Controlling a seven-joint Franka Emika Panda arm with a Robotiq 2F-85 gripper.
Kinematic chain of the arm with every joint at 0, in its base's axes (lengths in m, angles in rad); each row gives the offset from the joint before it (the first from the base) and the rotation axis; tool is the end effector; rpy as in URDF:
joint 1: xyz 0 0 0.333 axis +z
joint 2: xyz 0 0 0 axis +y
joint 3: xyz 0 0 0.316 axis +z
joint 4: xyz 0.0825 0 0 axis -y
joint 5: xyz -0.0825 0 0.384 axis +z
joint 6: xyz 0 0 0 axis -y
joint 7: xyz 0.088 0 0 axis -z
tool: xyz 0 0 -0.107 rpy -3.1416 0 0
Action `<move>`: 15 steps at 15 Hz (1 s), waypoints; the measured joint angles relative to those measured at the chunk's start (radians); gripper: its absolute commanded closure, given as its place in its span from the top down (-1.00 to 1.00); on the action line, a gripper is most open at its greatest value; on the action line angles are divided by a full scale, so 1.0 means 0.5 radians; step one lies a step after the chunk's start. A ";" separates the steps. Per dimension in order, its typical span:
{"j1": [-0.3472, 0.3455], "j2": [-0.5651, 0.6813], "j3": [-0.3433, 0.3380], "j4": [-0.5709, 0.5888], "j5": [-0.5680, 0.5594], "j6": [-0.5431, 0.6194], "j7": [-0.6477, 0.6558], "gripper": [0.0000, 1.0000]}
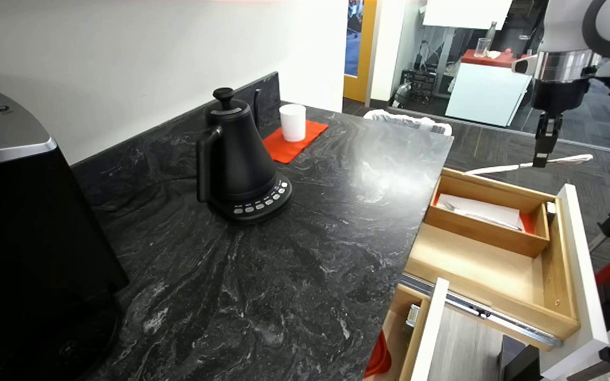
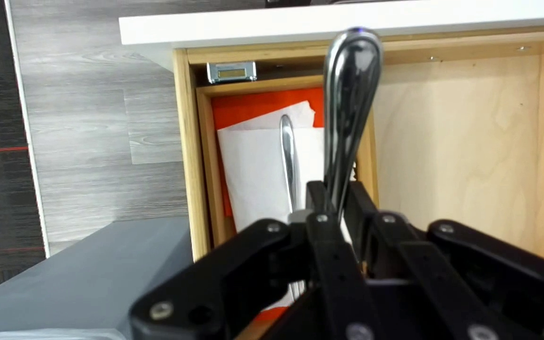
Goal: Put the fork and knife into the drawer.
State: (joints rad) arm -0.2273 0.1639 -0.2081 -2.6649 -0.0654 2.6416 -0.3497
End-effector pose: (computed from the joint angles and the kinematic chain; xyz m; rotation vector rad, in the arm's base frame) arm 0.3585 -0.1697 0.1712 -3.1114 0.0401 0.3019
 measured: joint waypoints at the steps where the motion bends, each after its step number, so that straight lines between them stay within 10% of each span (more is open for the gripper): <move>1: 0.000 0.000 -0.016 -0.012 -0.030 0.003 0.000 -0.10; 10: 0.001 -0.004 -0.053 -0.034 -0.115 0.011 0.020 0.98; 11: 0.001 -0.004 -0.053 -0.034 -0.127 0.016 0.046 0.67; 15: 0.005 -0.006 -0.053 -0.034 -0.163 0.020 0.151 0.98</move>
State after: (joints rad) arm -0.2250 0.1612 -0.2346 -2.6820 -0.1468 2.6518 -0.2741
